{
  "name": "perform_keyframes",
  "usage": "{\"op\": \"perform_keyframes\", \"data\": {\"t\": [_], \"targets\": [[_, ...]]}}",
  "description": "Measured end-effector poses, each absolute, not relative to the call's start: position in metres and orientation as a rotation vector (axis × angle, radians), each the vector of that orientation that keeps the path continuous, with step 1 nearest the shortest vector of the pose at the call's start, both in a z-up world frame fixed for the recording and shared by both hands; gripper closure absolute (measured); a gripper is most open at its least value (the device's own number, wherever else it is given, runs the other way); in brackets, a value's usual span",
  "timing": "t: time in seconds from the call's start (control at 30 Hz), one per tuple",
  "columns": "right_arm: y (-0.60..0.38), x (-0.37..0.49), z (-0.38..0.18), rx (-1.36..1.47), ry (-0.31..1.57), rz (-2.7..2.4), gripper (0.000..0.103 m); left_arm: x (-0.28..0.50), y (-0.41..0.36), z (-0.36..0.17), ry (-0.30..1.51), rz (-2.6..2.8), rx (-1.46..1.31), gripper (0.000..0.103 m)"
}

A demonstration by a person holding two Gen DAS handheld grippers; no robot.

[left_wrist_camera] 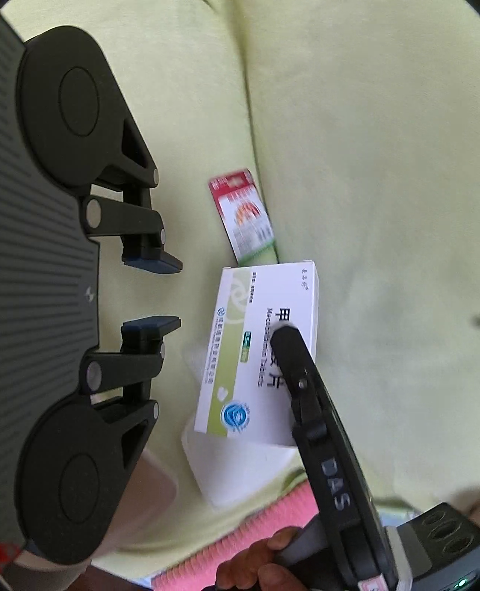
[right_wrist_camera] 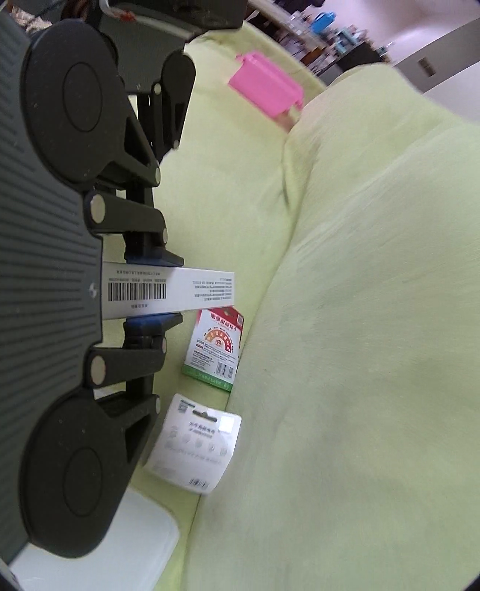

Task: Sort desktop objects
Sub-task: 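Grasp the mecobalamin box edgewise with the right gripper and lift it, then carry the mecobalamin box over the white bin with the right gripper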

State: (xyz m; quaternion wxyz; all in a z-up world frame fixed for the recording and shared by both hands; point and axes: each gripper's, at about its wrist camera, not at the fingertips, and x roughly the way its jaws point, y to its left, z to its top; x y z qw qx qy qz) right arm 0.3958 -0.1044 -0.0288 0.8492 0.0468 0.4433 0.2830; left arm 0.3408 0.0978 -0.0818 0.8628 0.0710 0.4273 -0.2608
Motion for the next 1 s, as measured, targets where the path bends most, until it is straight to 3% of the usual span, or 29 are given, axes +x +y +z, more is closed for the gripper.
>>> {"op": "perform_keyframes", "data": {"t": [0.17, 0.5, 1.0], "targets": [[-0.146, 0.333, -0.006, 0.196, 0.878, 0.574, 0.081, 0.303, 0.083, -0.068, 0.878, -0.586, 0.144, 0.073], [-0.186, 0.224, -0.031, 0.323, 0.867, 0.396, 0.081, 0.238, 0.053, -0.058, 0.869, -0.662, 0.128, 0.073], [-0.127, 0.184, -0.091, 0.048, 0.812, 0.147, 0.081, 0.180, 0.059, -0.077, 0.911, -0.619, 0.134, 0.073]]}}
